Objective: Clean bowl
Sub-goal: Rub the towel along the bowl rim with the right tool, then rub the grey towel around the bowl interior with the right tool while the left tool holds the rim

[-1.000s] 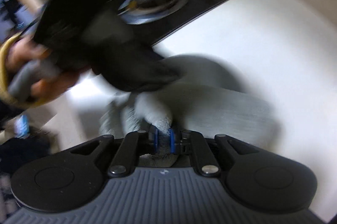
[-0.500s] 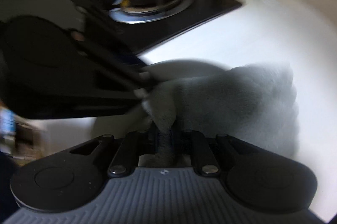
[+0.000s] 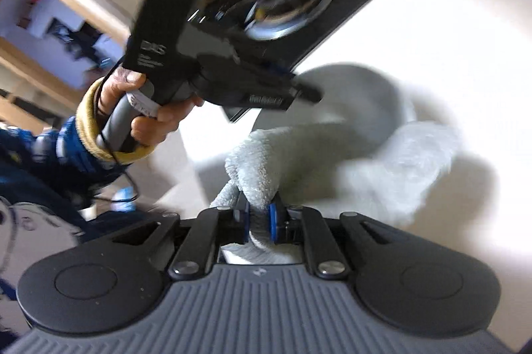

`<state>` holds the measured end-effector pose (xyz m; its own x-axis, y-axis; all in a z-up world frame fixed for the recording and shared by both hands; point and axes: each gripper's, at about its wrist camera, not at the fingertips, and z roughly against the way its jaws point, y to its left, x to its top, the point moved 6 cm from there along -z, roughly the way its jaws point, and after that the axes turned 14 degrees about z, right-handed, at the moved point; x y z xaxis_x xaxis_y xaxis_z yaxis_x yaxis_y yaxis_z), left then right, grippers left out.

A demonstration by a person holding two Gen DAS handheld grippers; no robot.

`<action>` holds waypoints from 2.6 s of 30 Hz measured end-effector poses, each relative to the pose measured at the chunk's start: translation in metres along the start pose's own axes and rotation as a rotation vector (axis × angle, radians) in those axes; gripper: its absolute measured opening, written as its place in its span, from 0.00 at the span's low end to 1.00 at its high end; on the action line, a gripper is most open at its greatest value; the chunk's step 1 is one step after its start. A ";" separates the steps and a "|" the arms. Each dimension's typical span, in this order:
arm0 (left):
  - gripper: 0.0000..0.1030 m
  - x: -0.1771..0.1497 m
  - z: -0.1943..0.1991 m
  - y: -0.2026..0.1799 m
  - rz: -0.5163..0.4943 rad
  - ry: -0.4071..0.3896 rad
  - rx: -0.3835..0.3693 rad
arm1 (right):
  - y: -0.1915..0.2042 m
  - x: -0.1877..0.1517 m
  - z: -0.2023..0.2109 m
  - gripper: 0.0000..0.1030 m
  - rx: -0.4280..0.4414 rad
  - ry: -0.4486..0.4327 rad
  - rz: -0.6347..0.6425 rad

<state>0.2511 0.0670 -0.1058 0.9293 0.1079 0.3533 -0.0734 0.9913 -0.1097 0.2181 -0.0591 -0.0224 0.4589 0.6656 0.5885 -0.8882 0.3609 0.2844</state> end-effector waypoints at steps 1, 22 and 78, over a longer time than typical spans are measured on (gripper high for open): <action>0.10 -0.001 0.000 0.001 -0.001 0.003 -0.003 | -0.003 0.006 -0.004 0.09 -0.053 -0.013 0.028; 0.19 -0.002 0.003 -0.001 0.021 -0.074 0.050 | -0.023 0.028 -0.031 0.10 -0.478 0.132 0.339; 0.34 0.010 -0.002 -0.003 0.093 -0.158 0.110 | -0.043 0.017 -0.047 0.18 -0.365 0.271 0.132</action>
<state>0.2613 0.0652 -0.1041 0.8490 0.2017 0.4885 -0.2035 0.9778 -0.0501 0.2652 -0.0326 -0.0603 0.3752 0.8503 0.3691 -0.8955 0.4353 -0.0926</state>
